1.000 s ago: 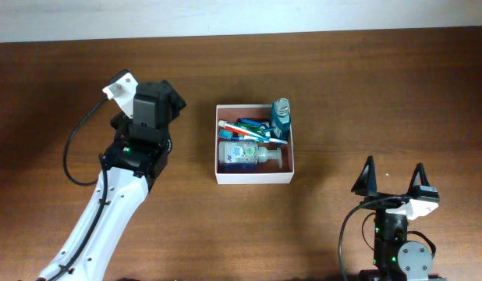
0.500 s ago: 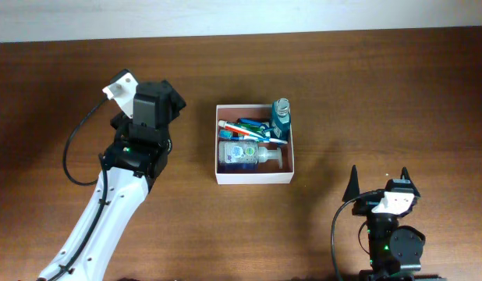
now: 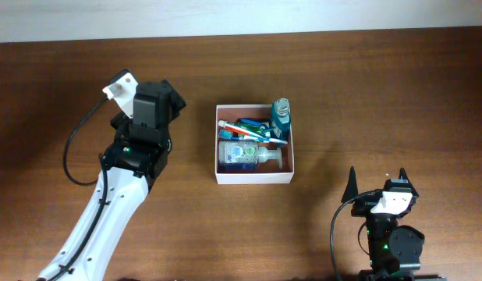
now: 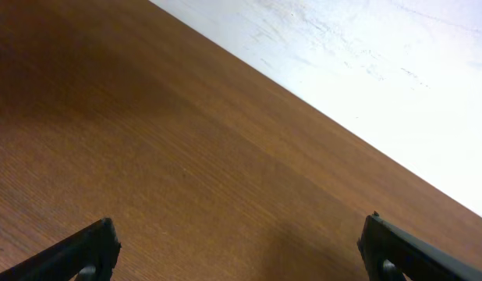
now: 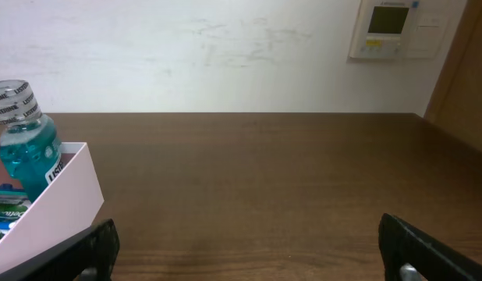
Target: Pack container
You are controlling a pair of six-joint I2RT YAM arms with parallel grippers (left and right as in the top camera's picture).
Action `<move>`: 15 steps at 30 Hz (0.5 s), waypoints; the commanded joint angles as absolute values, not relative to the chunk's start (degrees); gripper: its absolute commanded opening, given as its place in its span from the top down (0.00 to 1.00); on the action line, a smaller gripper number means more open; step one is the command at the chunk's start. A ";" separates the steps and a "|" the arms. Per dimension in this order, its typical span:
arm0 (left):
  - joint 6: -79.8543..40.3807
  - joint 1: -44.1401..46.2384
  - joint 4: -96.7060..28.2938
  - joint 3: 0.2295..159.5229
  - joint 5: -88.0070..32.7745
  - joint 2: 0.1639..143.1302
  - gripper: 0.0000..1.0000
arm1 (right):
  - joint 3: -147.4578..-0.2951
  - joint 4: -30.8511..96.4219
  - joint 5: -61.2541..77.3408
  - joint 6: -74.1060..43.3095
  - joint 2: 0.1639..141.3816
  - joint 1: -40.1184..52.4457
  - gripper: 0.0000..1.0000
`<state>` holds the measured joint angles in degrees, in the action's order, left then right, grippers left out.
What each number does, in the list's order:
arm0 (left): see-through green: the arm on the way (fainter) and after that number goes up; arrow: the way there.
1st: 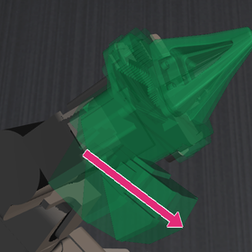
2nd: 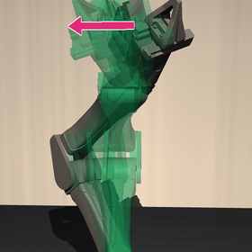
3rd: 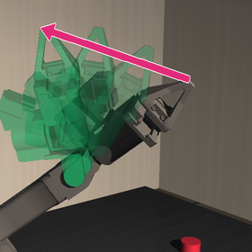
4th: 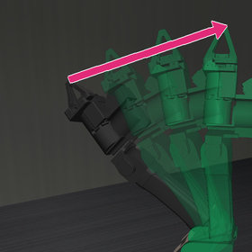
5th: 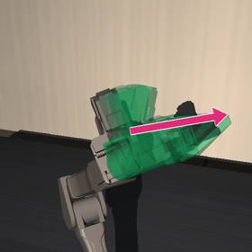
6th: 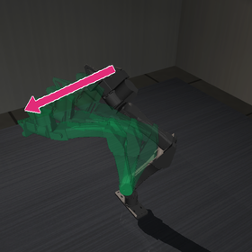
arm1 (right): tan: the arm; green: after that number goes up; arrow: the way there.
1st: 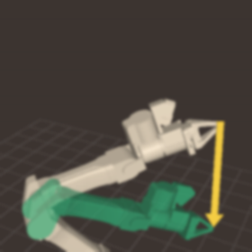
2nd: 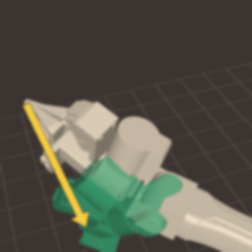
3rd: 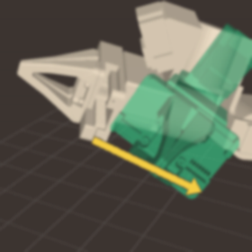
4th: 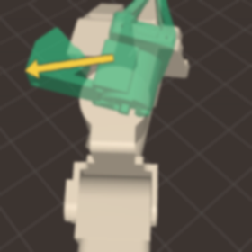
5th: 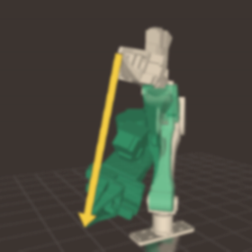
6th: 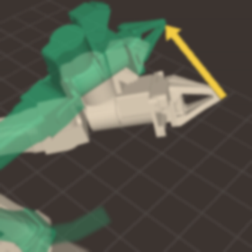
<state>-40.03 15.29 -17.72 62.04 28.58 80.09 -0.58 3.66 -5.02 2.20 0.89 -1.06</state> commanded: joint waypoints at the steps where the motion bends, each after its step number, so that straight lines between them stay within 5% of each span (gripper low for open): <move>1: -38.94 15.22 -17.72 62.57 29.41 79.37 0.01 | -0.32 4.23 -4.69 2.57 0.30 -0.75 0.01; 15: -38.94 15.22 -18.15 62.57 29.41 79.37 0.01 | -0.32 4.21 -4.69 2.57 0.30 -0.75 0.01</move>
